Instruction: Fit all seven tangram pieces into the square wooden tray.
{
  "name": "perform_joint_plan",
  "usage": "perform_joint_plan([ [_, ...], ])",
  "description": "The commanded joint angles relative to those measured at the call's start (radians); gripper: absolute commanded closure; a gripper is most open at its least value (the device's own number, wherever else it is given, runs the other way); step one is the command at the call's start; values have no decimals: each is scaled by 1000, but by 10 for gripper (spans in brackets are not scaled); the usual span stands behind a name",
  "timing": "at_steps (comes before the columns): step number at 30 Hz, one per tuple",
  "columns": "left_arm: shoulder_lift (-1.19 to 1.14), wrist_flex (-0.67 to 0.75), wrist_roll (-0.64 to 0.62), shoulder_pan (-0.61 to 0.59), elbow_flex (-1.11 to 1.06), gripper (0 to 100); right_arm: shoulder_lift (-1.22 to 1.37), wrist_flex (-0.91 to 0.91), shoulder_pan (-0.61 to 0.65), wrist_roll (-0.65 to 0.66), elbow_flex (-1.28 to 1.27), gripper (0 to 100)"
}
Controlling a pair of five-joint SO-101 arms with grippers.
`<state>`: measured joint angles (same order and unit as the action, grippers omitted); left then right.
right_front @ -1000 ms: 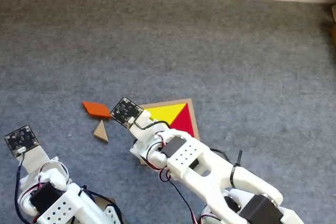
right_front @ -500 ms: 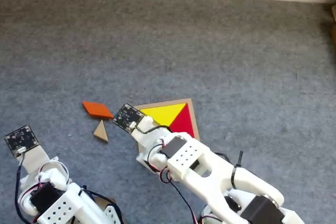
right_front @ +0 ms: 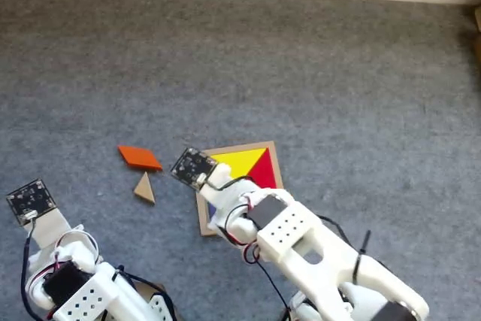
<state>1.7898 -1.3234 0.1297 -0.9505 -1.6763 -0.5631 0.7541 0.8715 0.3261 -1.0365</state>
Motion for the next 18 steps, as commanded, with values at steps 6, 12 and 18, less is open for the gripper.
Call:
perform_joint_plan([
  [6,36,0,-5,-13,-19,909,-120,-1,-94,11,7,936],
  [12,36,0,-5,-13,-19,909,-182,-41,-159,-120,-2,936],
  [18,36,0,-5,-13,-19,909,-332,-125,-232,-150,-111,936],
])
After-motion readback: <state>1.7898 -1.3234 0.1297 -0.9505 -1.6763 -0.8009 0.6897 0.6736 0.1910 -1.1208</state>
